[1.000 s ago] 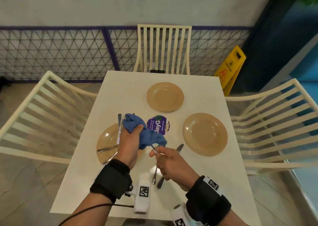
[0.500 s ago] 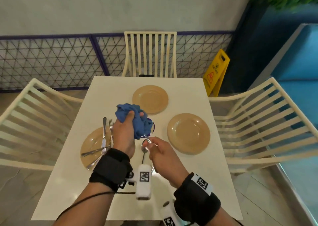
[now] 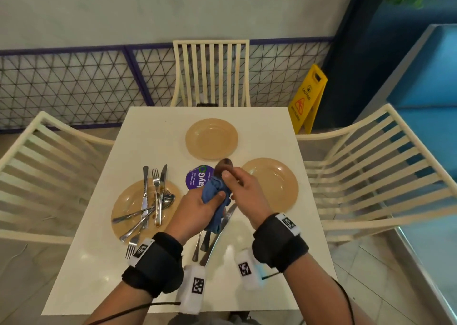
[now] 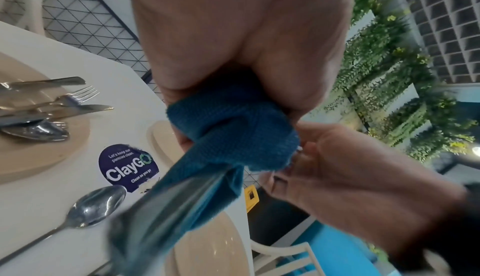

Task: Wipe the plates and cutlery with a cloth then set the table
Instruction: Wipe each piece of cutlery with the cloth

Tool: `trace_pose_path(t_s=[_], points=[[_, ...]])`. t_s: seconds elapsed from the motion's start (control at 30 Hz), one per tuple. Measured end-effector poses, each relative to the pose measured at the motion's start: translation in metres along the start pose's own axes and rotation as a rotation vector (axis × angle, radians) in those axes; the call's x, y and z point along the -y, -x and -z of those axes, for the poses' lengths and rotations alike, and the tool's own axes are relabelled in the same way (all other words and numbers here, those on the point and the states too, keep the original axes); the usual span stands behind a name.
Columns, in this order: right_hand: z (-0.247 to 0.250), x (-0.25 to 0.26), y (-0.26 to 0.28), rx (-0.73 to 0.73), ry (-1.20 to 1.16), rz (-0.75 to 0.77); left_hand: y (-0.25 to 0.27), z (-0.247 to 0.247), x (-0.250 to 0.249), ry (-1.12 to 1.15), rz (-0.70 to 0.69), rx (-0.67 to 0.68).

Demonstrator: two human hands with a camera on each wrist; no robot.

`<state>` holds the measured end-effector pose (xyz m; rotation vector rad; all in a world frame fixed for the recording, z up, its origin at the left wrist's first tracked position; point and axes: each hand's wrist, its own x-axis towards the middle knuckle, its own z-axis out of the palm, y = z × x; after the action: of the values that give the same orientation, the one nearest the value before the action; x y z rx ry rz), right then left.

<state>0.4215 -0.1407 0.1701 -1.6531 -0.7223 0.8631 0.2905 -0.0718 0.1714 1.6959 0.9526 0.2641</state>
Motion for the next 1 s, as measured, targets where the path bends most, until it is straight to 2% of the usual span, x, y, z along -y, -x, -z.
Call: trace_pose_path(t_s=[0.1, 0.2, 0.23, 0.33, 0.37, 0.5, 0.6, 0.7, 0.83, 0.93, 1.0], points=[[0.014, 0.004, -0.023, -0.160, 0.094, 0.015, 0.008, -0.005, 0.009, -0.139, -0.017, 0.080], [0.037, 0.010, -0.036, -0.282, -0.024, -0.023, 0.017, -0.003, 0.021, -0.184, -0.016, 0.144], [0.036, 0.010, -0.034, -0.264, -0.041, -0.040, 0.014, 0.000, 0.023, -0.190, -0.010, 0.136], [0.010, 0.000, -0.025, -0.088, -0.014, -0.094, 0.004, 0.011, 0.020, -0.148, -0.001, 0.067], [0.004, -0.002, -0.025, -0.076, -0.023, -0.096, 0.002, 0.012, 0.018, -0.135, -0.009, 0.063], [0.019, 0.005, -0.043, -0.233, -0.161, -0.145, 0.015, 0.016, 0.031, -0.145, 0.046, 0.163], [0.006, -0.008, -0.039, -0.157, -0.193, -0.150, 0.010, 0.034, 0.046, -0.233, 0.075, 0.130], [-0.022, -0.028, -0.032, -0.073, -0.157, -0.190, 0.006, 0.041, 0.047, -0.165, 0.085, 0.066], [-0.021, -0.038, -0.052, -0.164, -0.182, -0.215, 0.016, 0.034, 0.060, -0.172, 0.104, 0.159], [-0.022, -0.057, -0.063, -0.205, -0.191, -0.268, 0.020, 0.048, 0.077, -0.205, 0.151, 0.170], [-0.022, -0.075, -0.069, -0.282, -0.203, -0.328, 0.023, 0.063, 0.088, -0.249, 0.187, 0.203]])
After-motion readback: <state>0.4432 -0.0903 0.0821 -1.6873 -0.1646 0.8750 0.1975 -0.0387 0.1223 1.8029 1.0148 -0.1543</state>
